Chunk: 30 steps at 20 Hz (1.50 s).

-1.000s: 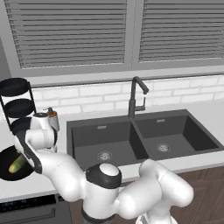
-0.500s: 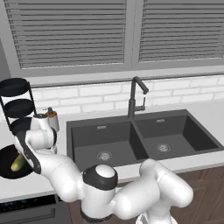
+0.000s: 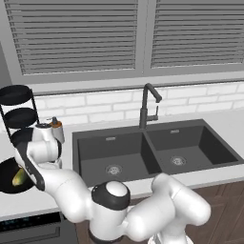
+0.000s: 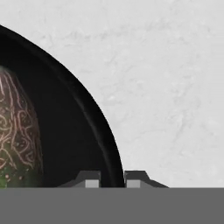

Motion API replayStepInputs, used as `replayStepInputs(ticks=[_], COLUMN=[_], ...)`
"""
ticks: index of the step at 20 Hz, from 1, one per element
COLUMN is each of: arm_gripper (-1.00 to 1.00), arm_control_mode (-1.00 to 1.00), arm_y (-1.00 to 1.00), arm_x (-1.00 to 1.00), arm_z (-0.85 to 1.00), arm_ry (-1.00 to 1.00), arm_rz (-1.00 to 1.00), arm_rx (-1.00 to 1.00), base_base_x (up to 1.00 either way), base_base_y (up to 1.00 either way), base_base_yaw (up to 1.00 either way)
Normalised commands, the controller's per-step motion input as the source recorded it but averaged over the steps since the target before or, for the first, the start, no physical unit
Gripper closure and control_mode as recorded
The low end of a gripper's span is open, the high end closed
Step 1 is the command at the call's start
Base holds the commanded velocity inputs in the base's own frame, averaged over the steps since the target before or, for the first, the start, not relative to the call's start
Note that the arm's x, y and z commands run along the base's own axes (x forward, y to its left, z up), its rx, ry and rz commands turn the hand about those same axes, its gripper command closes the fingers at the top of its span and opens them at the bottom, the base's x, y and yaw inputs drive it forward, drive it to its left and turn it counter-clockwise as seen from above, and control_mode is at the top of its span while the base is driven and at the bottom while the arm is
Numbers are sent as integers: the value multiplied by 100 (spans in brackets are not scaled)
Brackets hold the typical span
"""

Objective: Pick the cucumber from the sink and place it in the bowl. Then pick the bowl and place it in the microwave. Then close the microwave door and press the start button.

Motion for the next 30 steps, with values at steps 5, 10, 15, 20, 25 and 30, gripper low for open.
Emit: replayStepInputs(ticks=[5,10,15,20,25,30], arm_gripper=[100,100,100,100,100,100], arm_control_mode=[-100,-100,-100,-100,-100,-100], arm_y=[-9,-52,-82,-95,-100,-100], arm_x=[-47,-34,-35,-31,-44,-58], arm_z=[63,60,40,53,55,49], arm_ry=[0,-1,-9,-12,-14,-13], arm_rz=[-2,-3,-4,-10,-12,-15], arm_rx=[0,0,0,0,0,3], base_base_x=[0,0,0,0,0,0], base_base_y=[0,0,0,0,0,0], base_base_yaw=[0,0,0,0,0,0])
